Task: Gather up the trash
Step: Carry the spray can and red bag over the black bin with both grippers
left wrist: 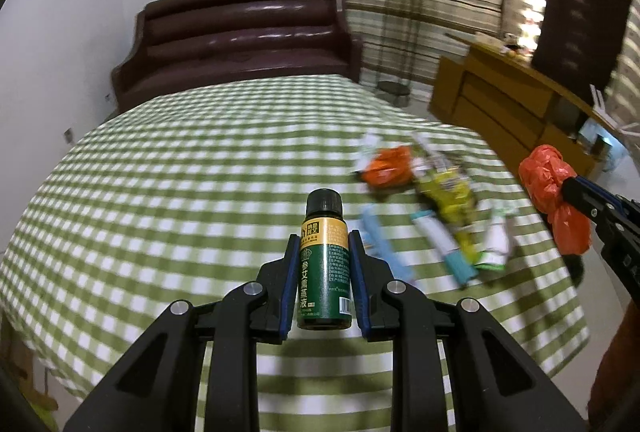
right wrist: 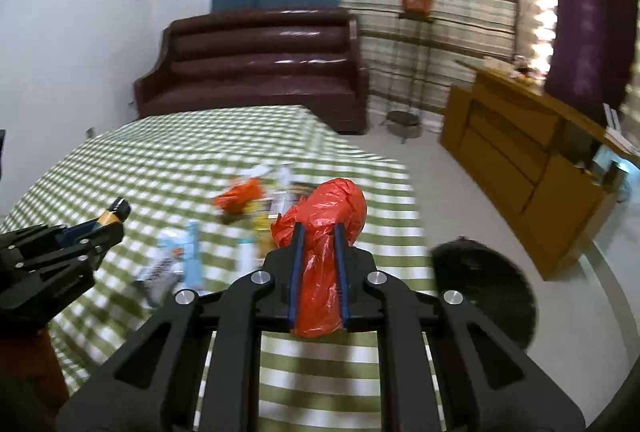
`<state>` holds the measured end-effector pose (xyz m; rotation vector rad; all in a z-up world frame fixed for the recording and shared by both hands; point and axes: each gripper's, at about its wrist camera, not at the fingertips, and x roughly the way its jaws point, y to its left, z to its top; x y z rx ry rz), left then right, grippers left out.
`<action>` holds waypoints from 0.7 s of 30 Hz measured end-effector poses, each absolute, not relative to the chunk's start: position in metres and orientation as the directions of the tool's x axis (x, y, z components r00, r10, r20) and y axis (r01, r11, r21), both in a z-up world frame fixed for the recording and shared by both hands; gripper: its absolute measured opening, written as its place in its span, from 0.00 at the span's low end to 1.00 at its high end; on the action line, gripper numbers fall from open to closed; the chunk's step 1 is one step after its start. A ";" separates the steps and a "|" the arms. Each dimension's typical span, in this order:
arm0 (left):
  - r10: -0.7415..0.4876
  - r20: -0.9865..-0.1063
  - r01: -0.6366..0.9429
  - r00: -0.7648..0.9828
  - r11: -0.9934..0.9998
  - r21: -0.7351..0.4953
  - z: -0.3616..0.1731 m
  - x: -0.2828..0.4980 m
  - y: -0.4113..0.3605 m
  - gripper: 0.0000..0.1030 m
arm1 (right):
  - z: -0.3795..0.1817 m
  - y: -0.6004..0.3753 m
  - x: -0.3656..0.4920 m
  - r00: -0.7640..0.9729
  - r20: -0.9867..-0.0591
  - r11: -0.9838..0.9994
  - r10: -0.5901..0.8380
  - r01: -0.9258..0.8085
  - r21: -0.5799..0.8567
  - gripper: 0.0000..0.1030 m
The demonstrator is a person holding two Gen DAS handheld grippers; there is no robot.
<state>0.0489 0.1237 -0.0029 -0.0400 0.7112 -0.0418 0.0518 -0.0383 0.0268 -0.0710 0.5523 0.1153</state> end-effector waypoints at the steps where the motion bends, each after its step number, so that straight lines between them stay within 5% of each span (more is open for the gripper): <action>1: -0.075 -0.650 0.051 0.756 0.997 -0.056 -0.001 0.052 0.112 0.24 | 0.027 -0.049 0.052 0.849 -0.523 0.994 0.068 -0.103 -0.036 0.14; 21: -0.300 -0.634 0.355 0.713 0.934 -0.042 -0.003 0.106 -0.080 0.24 | -0.005 -0.206 0.065 0.829 -0.531 0.980 -0.177 0.196 -0.021 0.14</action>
